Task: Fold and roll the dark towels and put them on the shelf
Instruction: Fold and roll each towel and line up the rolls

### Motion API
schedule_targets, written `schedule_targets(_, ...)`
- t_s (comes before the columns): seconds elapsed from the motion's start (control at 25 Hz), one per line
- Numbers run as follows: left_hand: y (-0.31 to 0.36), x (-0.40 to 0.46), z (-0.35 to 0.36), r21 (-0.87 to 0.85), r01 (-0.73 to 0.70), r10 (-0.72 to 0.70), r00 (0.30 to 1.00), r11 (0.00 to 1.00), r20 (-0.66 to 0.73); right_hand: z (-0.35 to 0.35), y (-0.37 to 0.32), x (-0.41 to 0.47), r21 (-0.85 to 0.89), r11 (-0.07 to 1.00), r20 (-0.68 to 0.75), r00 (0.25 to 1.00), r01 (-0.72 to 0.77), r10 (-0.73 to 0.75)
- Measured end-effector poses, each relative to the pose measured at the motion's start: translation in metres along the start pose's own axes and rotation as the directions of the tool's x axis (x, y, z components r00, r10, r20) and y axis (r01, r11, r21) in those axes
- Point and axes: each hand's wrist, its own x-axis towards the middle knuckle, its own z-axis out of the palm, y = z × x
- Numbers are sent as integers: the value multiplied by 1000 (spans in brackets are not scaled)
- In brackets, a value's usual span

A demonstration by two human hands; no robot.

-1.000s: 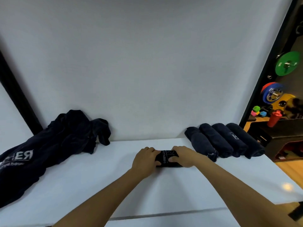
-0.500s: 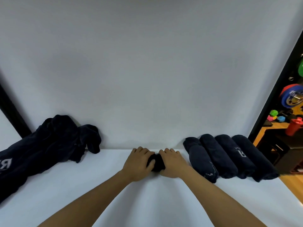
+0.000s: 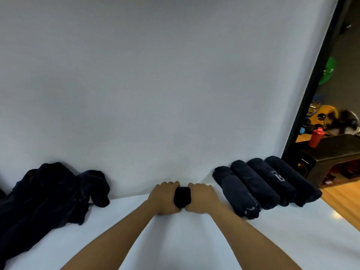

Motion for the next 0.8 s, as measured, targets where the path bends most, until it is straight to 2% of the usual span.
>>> schedule_targets(0.12,-9,3,1,44,-111,114,992,993,-55,1,-5,-15,24,998,-61,996,-64,65)
schedule_targets(0.24,-10,4,1,295,-219,259,960,930,-106,3,-6,-42,-12,994,-120,987,-107,105)
schedule_targets(0.32,4,5,-6,360,-256,314,943,897,-111,4,-4,-62,-69,983,-179,971,-172,158)
schedule_targets(0.4,23,7,-15,289,-302,343,934,908,-102,3,-2,-78,-108,960,-240,944,-257,226)
schedule_targets(0.48,41,8,-21,142,-328,340,938,934,-69,2,1,-91,-101,936,-291,910,-336,295)
schedule_targets(0.56,58,10,-23,53,-338,341,939,940,-51,3,6,-103,-91,925,-367,876,-368,313)
schedule_targets(0.8,80,27,-15,49,-321,324,937,946,-130,7,6,-115,-216,910,-456,861,-354,227)
